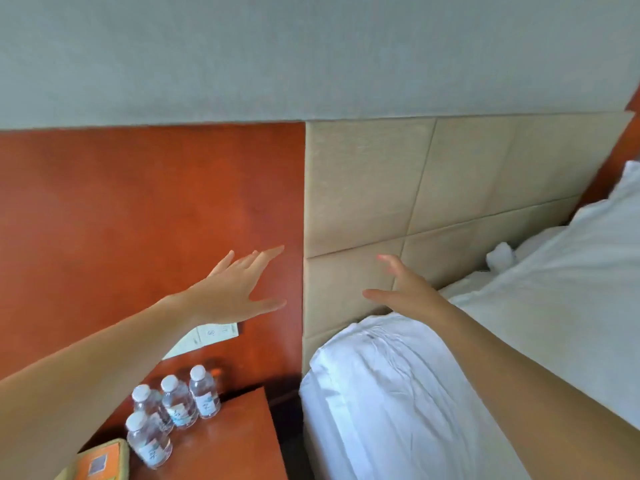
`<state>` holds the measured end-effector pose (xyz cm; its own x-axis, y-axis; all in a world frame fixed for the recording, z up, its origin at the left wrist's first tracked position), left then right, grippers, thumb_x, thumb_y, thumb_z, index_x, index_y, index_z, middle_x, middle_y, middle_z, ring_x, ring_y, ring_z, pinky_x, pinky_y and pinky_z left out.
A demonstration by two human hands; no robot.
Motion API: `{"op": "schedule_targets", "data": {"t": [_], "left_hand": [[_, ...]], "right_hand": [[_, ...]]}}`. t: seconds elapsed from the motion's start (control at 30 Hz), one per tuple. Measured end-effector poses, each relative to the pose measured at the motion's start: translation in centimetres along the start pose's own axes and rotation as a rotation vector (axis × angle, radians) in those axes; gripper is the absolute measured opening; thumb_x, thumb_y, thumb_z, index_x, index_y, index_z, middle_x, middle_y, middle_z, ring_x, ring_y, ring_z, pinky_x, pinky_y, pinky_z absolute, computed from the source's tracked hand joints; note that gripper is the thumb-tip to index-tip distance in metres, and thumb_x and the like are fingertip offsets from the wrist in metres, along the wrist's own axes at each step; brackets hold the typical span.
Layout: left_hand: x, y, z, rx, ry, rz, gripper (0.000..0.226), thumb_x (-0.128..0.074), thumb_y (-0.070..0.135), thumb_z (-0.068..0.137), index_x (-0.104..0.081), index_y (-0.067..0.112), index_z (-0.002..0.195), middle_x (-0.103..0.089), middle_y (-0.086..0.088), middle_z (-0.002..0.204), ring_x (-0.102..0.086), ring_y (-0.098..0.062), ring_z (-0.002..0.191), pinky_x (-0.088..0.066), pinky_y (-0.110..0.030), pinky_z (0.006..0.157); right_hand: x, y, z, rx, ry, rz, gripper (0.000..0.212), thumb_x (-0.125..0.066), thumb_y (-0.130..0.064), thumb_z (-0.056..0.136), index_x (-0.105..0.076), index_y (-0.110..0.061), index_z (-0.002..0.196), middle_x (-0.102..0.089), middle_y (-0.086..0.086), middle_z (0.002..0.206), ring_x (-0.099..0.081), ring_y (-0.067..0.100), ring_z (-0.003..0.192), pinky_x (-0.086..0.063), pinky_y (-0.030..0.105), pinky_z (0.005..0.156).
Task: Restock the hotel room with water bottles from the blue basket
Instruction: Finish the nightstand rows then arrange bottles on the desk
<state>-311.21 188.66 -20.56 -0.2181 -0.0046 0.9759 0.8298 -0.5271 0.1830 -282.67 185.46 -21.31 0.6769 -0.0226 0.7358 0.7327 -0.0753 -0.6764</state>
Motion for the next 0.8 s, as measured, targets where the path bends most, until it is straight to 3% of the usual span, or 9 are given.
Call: {"op": "schedule_targets", "data": {"t": [0.07, 0.17, 0.23, 0.37, 0.5, 0.6, 0.8], "left_hand": [[1.4, 2.9, 1.5, -0.074, -0.036, 0.010, 0.085, -0.037, 0.085, 0.078, 0.026, 0.068, 0.131, -0.007, 0.008, 0.164, -0.003, -0.019, 0.152, 0.018, -0.036, 0.109], [3.7, 7.2, 2.8, -0.172, -0.067, 0.062, 0.098, -0.029, 0.095, 0.066, 0.020, 0.058, 0.142, -0.003, 0.007, 0.165, 0.003, -0.021, 0.152, 0.015, -0.042, 0.113], [5.2, 10.4, 3.3, -0.194, -0.088, 0.030, 0.110, -0.028, 0.098, 0.058, 0.017, 0.050, 0.147, -0.001, 0.007, 0.165, 0.003, -0.022, 0.152, 0.010, -0.046, 0.116], [6.9, 17.9, 2.0, -0.288, -0.165, 0.009, 0.114, -0.044, 0.091, 0.063, 0.018, 0.047, 0.149, 0.007, 0.010, 0.165, 0.009, -0.022, 0.151, 0.010, -0.053, 0.118], [7.2, 26.6, -2.1, -0.440, -0.268, -0.006, 0.114, -0.052, 0.085, 0.070, 0.021, 0.045, 0.149, 0.012, 0.013, 0.163, 0.015, -0.018, 0.150, 0.015, -0.055, 0.117], [7.0, 33.0, -5.9, -0.578, -0.327, -0.035, 0.122, -0.053, 0.089, 0.065, 0.027, 0.046, 0.146, 0.011, 0.012, 0.163, 0.015, -0.018, 0.150, 0.017, -0.057, 0.115], [6.0, 46.6, -14.6, -0.851, -0.429, -0.032, 0.129, -0.049, 0.095, 0.051, 0.037, 0.052, 0.137, 0.022, 0.009, 0.162, 0.020, -0.022, 0.149, 0.015, -0.057, 0.115]], "right_hand": [[4.1, 0.8, -2.8, -0.022, 0.034, -0.050, 0.084, -0.077, -0.042, 0.080, -0.030, -0.032, 0.148, -0.047, 0.005, 0.147, -0.043, 0.023, 0.136, -0.038, 0.036, 0.107], [9.4, 1.7, -7.6, -0.078, 0.079, -0.148, 0.089, -0.075, -0.049, 0.078, -0.024, -0.037, 0.150, -0.043, -0.001, 0.151, -0.041, 0.022, 0.137, -0.034, 0.044, 0.112], [12.7, 2.0, -11.5, -0.138, 0.119, -0.295, 0.088, -0.071, -0.057, 0.079, -0.021, -0.041, 0.150, -0.040, -0.004, 0.152, -0.038, 0.024, 0.139, -0.024, 0.053, 0.116], [17.9, 1.9, -20.9, -0.242, 0.270, -0.535, 0.086, -0.065, -0.058, 0.083, -0.016, -0.040, 0.152, -0.037, -0.004, 0.154, -0.033, 0.026, 0.141, -0.011, 0.059, 0.116], [20.2, 2.3, -33.4, -0.394, 0.359, -0.523, 0.093, -0.068, -0.062, 0.079, -0.013, -0.045, 0.152, -0.031, -0.009, 0.157, -0.021, 0.023, 0.147, 0.000, 0.060, 0.115], [21.1, 2.7, -42.6, -0.536, 0.411, -0.443, 0.105, -0.070, -0.070, 0.070, -0.005, -0.052, 0.151, -0.014, -0.009, 0.163, -0.003, 0.021, 0.152, 0.008, 0.059, 0.114], [20.9, 3.4, -62.3, -0.899, 0.421, -0.499, 0.121, -0.062, -0.088, 0.056, 0.012, -0.058, 0.146, 0.002, -0.016, 0.164, 0.008, 0.025, 0.152, 0.016, 0.067, 0.110]]}}
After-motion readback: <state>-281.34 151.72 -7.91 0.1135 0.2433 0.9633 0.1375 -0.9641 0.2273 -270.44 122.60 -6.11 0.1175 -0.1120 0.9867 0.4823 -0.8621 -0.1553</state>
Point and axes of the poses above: each hand's wrist, its own z-axis towards the middle knuckle, its own x-axis out of the back of the hand, y = z × x, the point moved 7 cm from there along z, towards the middle knuckle
